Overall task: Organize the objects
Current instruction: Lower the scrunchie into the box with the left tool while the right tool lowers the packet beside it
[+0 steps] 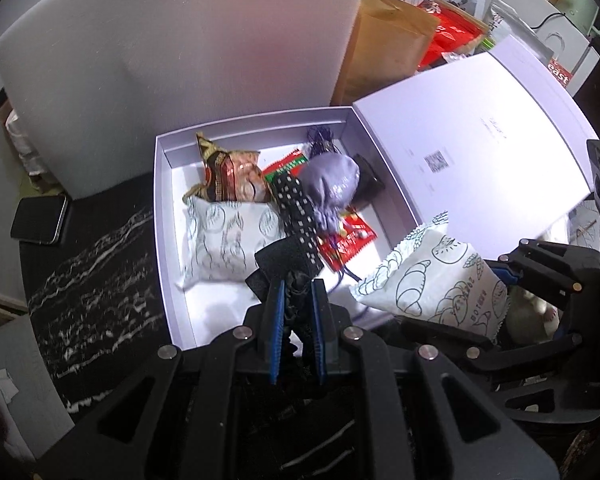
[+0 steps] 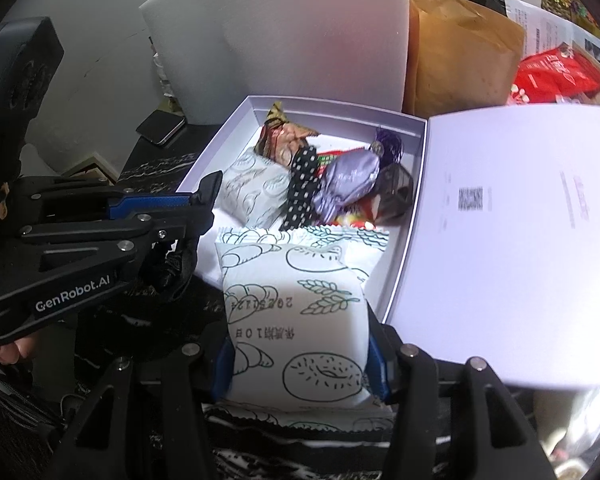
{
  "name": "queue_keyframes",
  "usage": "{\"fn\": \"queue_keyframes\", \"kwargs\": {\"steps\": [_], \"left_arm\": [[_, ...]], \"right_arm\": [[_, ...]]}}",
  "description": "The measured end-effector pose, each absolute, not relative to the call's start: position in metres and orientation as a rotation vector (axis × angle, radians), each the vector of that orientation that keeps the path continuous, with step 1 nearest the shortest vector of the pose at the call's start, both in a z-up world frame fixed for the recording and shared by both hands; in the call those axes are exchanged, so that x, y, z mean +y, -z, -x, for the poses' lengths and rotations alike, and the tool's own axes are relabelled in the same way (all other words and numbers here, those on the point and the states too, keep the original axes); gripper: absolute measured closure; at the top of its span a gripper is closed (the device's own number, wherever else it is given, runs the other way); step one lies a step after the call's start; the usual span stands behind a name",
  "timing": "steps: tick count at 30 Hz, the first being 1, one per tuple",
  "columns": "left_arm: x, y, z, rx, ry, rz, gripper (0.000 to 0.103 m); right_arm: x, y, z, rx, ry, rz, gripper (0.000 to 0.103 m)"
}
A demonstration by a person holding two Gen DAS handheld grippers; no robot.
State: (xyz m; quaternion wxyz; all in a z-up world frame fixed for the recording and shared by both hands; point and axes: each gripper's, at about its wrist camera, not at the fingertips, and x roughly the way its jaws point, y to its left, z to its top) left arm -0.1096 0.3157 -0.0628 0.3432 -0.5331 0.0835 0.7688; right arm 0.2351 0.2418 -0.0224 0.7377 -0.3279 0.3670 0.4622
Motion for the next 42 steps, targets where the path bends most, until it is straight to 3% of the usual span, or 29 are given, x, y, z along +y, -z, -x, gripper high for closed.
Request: {"fn": "queue_keyframes", "kwargs": {"steps": [25,42], "left_arm": [[0.335,0.086,0.200,0.195,-2.077,1.327,0.091],[0.344,0.124,0.217,0.194,-2.112,1.356,0.091]], "right_arm": [[0.323,0.008,-0.286,0.715,-1.010,0.713,0.049],[0.348,0.030,-0.307,0.716,-0.985,0.703,0.049]]}}
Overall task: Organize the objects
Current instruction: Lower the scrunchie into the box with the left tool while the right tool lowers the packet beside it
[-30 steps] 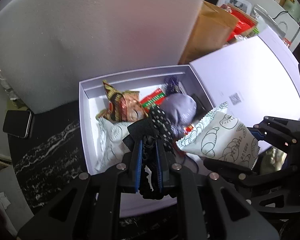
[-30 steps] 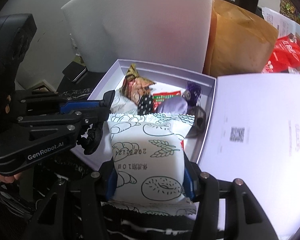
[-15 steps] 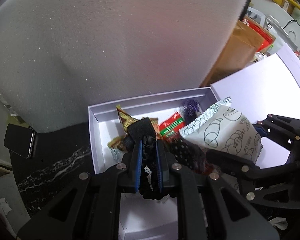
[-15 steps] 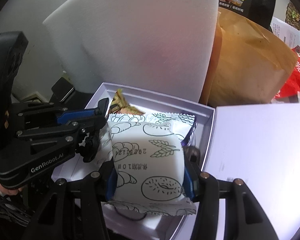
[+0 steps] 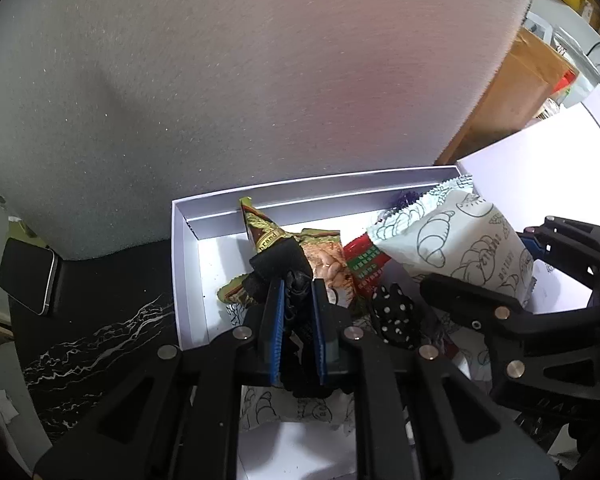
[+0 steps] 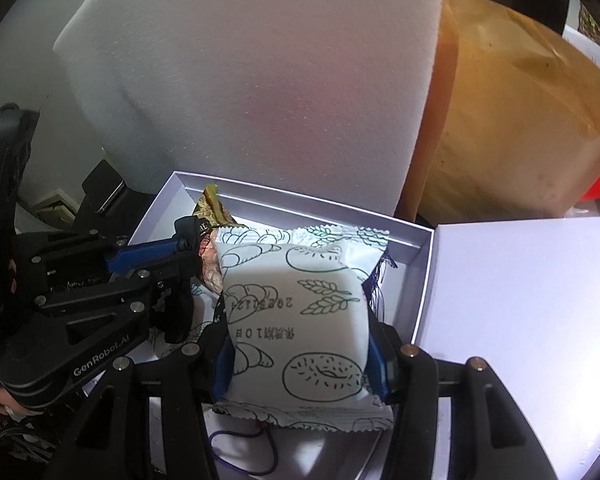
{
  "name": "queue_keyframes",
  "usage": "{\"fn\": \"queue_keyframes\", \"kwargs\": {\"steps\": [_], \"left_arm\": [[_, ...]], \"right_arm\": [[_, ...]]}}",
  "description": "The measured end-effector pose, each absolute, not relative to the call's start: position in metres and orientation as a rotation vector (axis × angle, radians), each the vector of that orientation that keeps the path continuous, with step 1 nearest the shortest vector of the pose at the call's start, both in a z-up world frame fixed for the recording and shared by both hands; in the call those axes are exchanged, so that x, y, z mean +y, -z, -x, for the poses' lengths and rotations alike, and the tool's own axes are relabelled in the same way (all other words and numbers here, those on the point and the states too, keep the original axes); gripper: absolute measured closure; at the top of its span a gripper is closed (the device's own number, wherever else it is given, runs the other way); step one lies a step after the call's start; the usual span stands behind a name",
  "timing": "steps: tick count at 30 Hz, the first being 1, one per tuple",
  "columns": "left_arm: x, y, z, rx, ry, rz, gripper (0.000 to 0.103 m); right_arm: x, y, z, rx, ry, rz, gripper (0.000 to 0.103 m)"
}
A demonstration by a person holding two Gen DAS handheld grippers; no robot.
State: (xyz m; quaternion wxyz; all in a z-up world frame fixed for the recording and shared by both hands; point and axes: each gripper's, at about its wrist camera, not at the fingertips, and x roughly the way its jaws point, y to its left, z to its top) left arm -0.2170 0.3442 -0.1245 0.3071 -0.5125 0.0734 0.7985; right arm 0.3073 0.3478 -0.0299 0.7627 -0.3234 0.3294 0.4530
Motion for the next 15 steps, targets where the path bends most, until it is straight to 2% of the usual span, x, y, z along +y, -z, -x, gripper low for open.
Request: {"fn": "queue_keyframes", "kwargs": {"steps": [11,15], "left_arm": [[0.3447,0.1304,0.2156,0.206,-2.115,1.327,0.088],[0.3460,0.1298,0.2137,0.238,-2.133,1.328,0.084]], "right_arm": [[0.3516,0.0307,-0.3172,0.730,-1.001,0.700,0.048],[0.3463,0.0239,-0.3150,0.695,-0.995,0.710,0.034]]}}
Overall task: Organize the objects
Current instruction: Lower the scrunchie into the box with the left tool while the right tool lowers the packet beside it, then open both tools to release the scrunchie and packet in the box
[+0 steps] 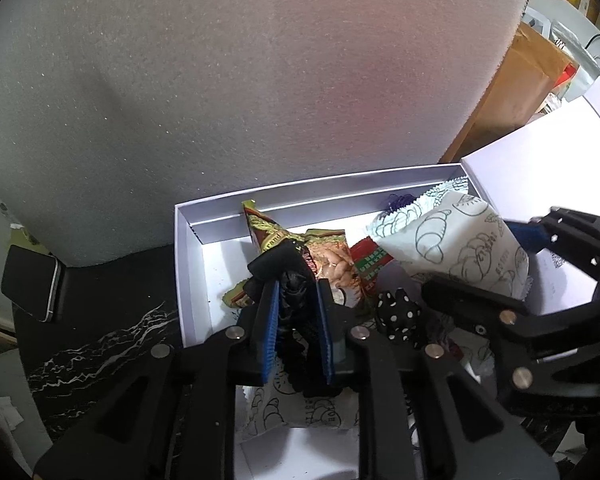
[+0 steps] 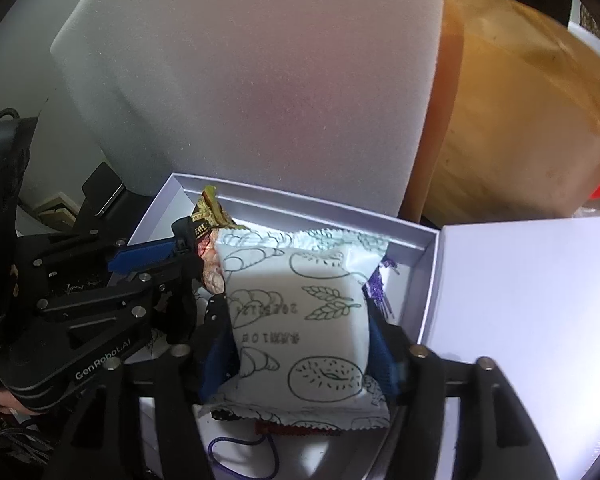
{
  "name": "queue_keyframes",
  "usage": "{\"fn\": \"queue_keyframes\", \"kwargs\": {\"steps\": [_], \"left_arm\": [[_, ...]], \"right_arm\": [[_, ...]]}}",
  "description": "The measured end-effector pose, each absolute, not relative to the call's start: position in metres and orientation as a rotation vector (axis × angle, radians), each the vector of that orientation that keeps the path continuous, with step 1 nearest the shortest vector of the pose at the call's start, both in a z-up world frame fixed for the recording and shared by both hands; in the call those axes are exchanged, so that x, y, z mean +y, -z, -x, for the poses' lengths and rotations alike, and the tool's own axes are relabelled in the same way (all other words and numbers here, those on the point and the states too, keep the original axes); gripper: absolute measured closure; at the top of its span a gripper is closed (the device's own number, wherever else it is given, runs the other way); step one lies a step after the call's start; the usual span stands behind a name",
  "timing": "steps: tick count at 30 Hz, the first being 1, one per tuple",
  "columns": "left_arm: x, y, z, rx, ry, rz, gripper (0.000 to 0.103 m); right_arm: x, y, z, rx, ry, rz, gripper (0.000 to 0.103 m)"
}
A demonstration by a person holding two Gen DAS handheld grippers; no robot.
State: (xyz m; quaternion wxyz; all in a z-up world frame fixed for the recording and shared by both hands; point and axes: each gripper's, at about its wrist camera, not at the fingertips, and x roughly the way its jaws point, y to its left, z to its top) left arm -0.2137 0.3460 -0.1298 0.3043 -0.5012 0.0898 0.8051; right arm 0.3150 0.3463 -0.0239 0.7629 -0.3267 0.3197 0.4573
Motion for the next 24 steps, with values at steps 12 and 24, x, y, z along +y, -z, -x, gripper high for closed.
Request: {"fn": "queue_keyframes", "kwargs": {"steps": [12,24], "left_arm": [[0.331,0.118,0.207,0.239,-2.219,1.309,0.073],[0.314,0.092,0.211,0.225,-2.280,1.260,0.041]], "right_arm": [[0.324,0.005,-0.316,0.672,-0.969,0.659,0.034],[0.314,-0.006,-0.310,0.653,-0.951,0.657,0.034]]}}
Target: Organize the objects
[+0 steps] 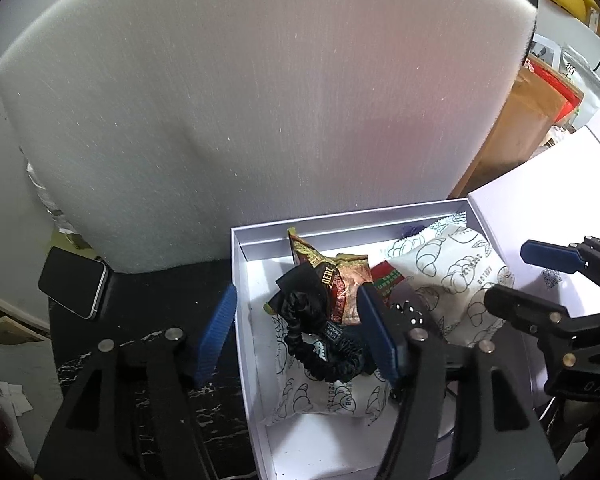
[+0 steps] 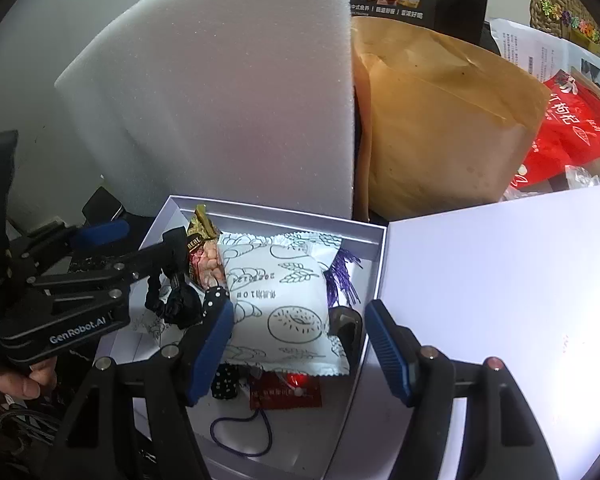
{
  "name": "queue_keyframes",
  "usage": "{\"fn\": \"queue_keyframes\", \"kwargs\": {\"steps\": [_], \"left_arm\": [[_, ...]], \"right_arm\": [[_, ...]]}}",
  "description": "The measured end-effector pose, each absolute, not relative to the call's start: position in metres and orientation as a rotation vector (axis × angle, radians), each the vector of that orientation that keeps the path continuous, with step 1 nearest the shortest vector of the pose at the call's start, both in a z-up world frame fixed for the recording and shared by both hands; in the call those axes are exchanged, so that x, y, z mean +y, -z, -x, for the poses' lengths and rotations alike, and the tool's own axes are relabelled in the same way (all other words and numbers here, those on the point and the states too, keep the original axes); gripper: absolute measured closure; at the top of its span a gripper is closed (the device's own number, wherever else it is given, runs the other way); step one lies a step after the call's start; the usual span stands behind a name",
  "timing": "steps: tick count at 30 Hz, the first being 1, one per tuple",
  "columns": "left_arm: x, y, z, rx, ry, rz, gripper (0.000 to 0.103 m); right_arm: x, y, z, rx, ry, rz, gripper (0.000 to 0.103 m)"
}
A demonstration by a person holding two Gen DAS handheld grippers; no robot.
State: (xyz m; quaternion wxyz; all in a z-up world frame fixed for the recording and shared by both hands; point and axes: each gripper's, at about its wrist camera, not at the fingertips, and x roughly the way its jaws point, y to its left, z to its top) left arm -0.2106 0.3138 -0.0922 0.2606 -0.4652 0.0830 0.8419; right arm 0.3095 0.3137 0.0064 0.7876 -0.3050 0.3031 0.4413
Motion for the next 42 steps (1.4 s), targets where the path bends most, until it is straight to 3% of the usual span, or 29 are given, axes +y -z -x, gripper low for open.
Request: {"fn": "queue_keyframes", "kwargs": {"steps": [8,11,18,42], "left_arm": [[0.297,0.071,0.212,0.217,-2.318,1.338,0.039],[0.291,0.055,0.200,0.203,-2.343,1.343,0.037],[0.261,0.020,0.179,0.184,-2.390,1.313,0.026],[0.204,-0.047,0.080,0.209,-2.384,1.278,0.023]], "right_arm": [[0.305,-0.016,-0.293,0.618,-0.929,0.702,0.034],[0.298,-0.021,-0.284,0.608,-0.928,0.702,0.029],[0.274,-0.038,-0.256,0.567,-0.936,0.715,0.026],[0.208,-0.072,-0.159,0.461,-0.890,0.714,0.021]]}}
